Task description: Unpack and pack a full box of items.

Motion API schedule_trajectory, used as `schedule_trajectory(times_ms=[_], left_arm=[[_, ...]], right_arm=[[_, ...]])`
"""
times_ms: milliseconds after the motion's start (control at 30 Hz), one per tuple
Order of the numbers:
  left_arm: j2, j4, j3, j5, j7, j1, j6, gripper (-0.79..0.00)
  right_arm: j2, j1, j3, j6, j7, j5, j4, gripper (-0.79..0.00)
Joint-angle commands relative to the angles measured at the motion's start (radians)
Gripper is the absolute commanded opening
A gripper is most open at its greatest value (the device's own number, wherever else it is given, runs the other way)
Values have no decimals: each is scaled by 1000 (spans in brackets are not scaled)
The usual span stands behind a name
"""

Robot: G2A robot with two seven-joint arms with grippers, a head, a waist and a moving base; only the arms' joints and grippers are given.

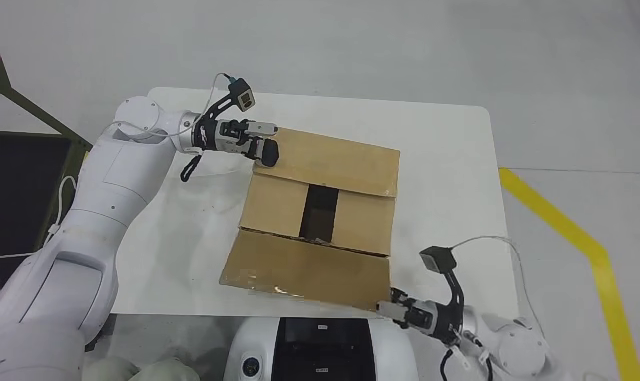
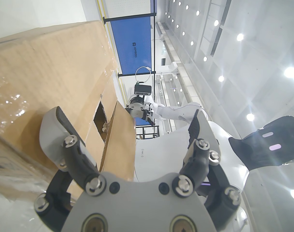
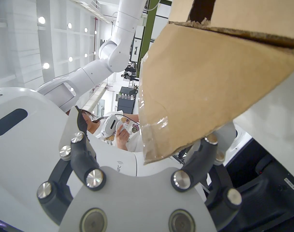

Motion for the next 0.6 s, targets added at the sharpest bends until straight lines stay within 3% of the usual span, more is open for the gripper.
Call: schedule_trajectory(times_ms=[0, 367, 567], left_arm=[[0, 0, 0, 0, 0, 0, 0, 0], [0, 0, 0, 0, 0, 0, 0, 0], [0, 0, 0, 0, 0, 0, 0, 0]], right_arm=[[1, 2, 6, -12, -6, 9, -5, 0], [3, 51, 17, -86, -45, 58, -10, 0], [-7, 126, -7, -83, -152, -40, 45, 0]])
